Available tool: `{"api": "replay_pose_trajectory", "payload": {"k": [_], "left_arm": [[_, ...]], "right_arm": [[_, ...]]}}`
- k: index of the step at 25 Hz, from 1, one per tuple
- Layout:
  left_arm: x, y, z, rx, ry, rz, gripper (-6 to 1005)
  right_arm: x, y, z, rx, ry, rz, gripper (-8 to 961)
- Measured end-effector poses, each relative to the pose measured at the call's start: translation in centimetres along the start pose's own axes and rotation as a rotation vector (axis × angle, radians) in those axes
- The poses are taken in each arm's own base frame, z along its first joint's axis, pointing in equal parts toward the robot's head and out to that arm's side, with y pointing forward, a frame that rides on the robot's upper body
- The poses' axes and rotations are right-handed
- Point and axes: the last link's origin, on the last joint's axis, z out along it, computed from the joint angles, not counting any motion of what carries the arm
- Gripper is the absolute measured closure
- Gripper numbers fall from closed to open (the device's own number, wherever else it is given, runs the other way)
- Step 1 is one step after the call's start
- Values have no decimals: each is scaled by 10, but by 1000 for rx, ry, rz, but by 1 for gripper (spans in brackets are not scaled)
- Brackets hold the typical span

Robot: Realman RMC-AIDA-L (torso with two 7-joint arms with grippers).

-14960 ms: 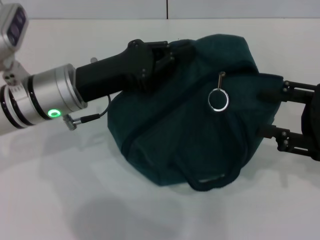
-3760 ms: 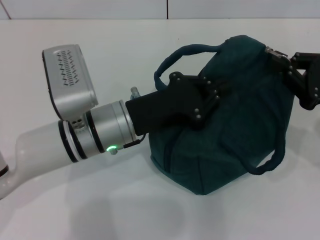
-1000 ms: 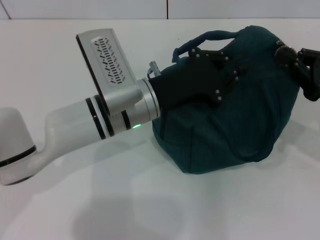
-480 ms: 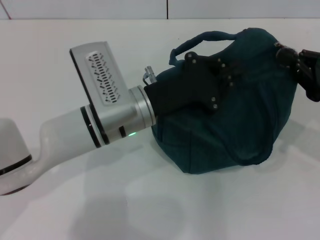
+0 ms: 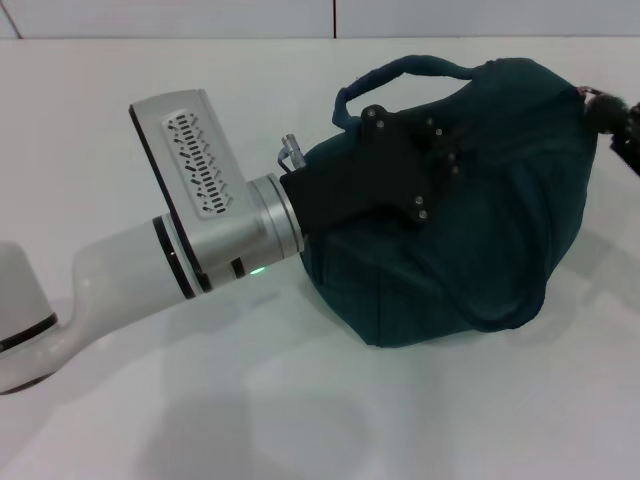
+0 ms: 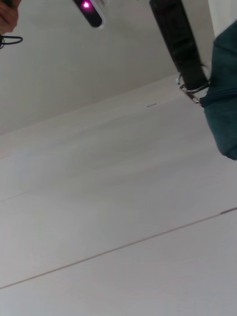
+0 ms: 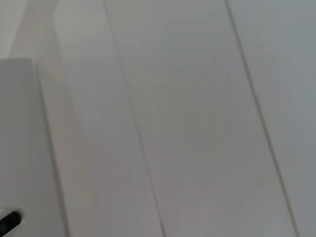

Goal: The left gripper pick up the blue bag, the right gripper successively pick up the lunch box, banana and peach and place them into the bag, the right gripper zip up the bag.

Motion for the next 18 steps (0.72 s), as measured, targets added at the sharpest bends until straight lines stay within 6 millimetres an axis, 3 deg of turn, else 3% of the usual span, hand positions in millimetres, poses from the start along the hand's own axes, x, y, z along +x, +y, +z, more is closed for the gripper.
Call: {"api": "replay_pose_trajectory", "payload": {"k": [9, 18], "left_arm": [[-4, -5, -6, 36, -21, -6, 942], [-3, -13, -7, 67, -16, -9, 934]], "right_arm": [[5, -11, -11, 95, 5, 30, 935], [22, -31, -16, 218, 145, 86, 875]]}}
